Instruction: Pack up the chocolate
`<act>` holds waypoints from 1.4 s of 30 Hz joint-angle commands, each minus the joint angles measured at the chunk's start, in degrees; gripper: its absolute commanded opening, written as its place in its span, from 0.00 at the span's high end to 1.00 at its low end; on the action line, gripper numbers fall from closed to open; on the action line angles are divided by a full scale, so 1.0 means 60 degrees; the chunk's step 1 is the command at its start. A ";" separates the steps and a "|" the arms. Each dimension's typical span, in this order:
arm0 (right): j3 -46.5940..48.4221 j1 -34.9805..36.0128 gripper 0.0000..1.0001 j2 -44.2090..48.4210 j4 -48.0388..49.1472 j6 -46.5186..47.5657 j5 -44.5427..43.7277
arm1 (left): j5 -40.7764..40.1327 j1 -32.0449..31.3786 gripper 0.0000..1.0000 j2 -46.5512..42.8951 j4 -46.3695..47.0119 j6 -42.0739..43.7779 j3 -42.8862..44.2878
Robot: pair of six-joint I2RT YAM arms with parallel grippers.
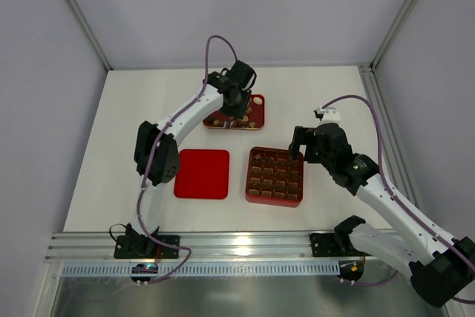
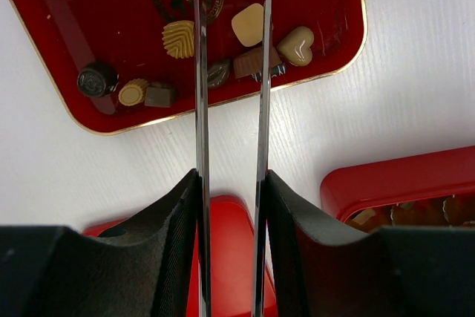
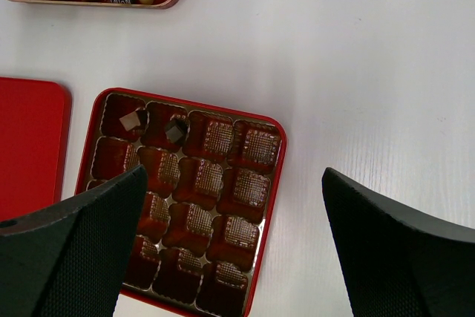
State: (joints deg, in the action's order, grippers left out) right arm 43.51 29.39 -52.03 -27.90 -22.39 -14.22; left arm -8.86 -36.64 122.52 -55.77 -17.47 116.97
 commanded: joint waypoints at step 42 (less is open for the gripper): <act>0.0029 -0.0049 0.00 -0.0103 0.0343 0.0055 0.0011 | 0.0598 -0.0001 0.61 -0.0850 0.1077 -0.0149 -0.0466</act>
State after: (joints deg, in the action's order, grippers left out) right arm 43.48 29.36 -52.16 -27.49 -22.39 -14.20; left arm -6.28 -36.64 119.94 -50.81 -17.80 114.06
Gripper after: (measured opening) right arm 0.996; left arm 0.393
